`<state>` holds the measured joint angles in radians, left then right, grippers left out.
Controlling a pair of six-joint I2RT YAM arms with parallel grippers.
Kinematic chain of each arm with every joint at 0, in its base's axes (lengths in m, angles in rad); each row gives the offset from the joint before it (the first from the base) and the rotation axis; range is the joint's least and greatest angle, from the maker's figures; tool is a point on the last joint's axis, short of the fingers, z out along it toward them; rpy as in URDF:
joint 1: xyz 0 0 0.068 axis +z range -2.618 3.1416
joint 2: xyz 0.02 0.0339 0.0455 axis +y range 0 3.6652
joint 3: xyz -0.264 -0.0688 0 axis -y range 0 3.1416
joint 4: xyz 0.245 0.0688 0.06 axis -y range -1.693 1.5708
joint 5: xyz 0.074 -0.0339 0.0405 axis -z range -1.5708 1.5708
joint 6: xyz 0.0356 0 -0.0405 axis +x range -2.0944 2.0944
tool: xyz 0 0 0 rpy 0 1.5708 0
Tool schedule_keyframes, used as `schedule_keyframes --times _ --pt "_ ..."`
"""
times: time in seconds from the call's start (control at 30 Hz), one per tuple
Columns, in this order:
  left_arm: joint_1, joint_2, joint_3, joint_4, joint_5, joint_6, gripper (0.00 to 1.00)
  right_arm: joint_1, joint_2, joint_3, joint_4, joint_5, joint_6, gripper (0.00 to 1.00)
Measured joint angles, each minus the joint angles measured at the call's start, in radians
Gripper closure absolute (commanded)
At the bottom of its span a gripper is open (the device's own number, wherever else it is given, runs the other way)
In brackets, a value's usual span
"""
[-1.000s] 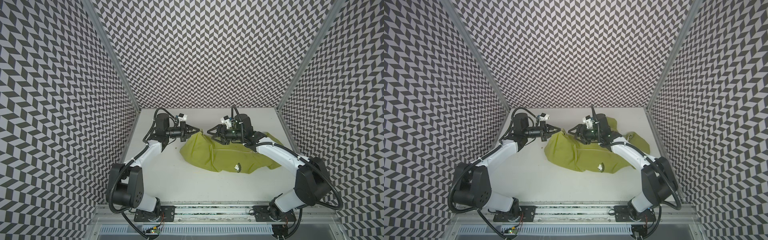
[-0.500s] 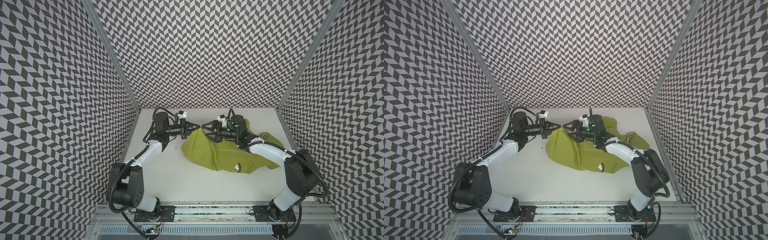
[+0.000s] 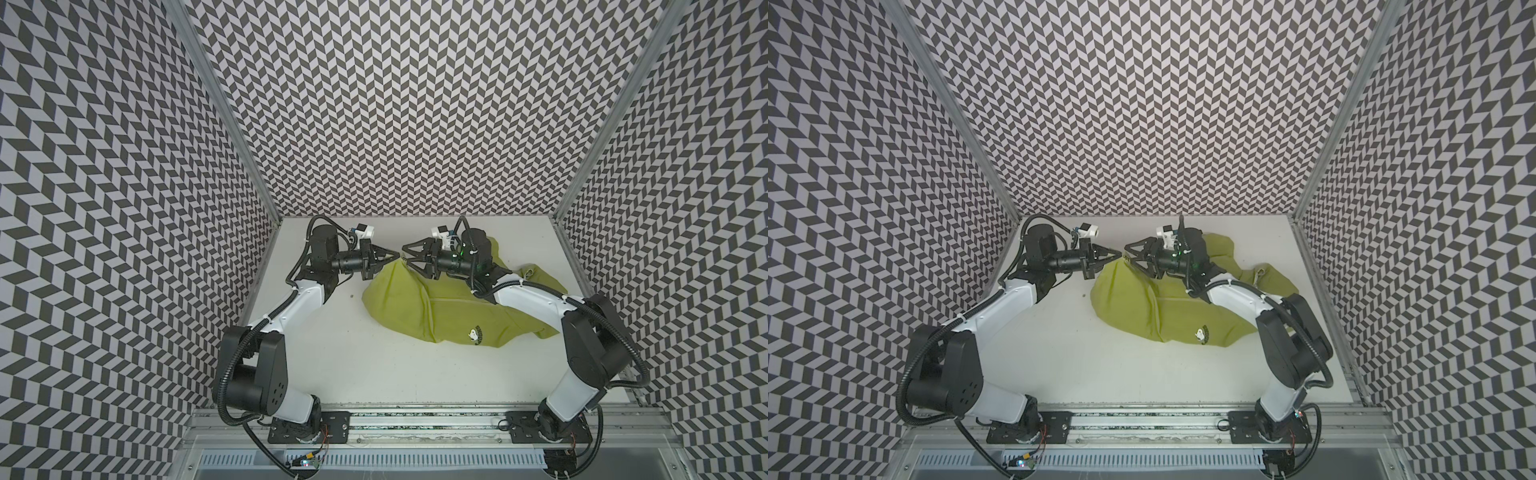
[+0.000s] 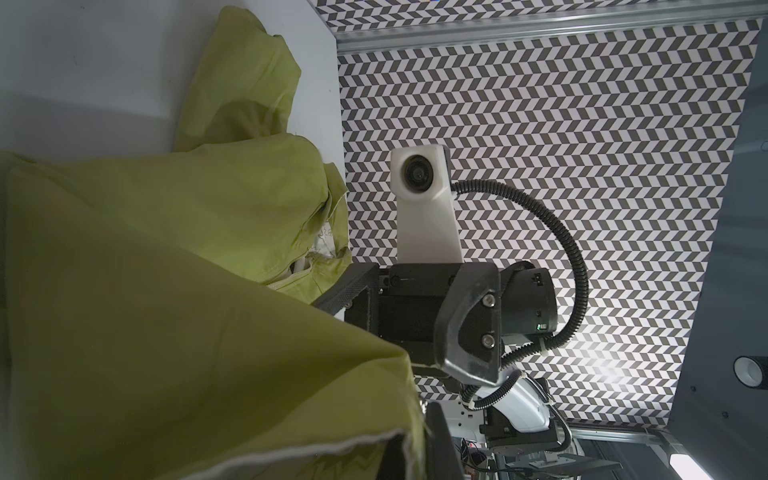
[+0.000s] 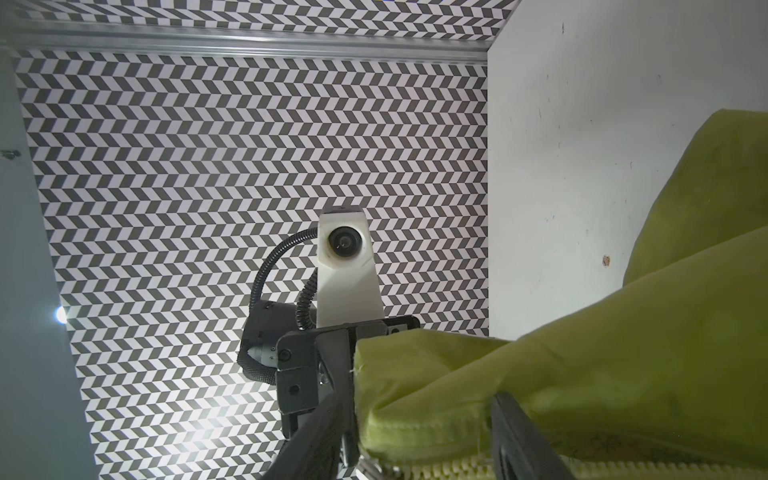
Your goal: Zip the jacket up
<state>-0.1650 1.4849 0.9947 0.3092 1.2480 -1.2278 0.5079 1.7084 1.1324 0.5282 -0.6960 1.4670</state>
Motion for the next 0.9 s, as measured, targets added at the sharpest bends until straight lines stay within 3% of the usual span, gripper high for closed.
schedule_keyframes --times 0.17,0.53,0.73,0.9 --pt "0.000 0.000 -0.001 -0.004 -0.003 0.002 0.98 0.000 0.000 0.000 -0.008 0.000 -0.003 0.64" --pt "0.000 0.000 -0.008 -0.008 -0.008 0.004 0.90 0.001 -0.001 0.007 -0.049 -0.004 -0.020 0.85" --pt "0.000 0.000 -0.012 -0.014 -0.010 0.009 0.65 0.011 -0.001 0.011 -0.061 -0.005 -0.020 0.89" --pt "0.000 0.000 -0.016 -0.048 -0.014 0.025 0.65 0.028 -0.001 0.018 -0.080 -0.007 -0.027 0.89"
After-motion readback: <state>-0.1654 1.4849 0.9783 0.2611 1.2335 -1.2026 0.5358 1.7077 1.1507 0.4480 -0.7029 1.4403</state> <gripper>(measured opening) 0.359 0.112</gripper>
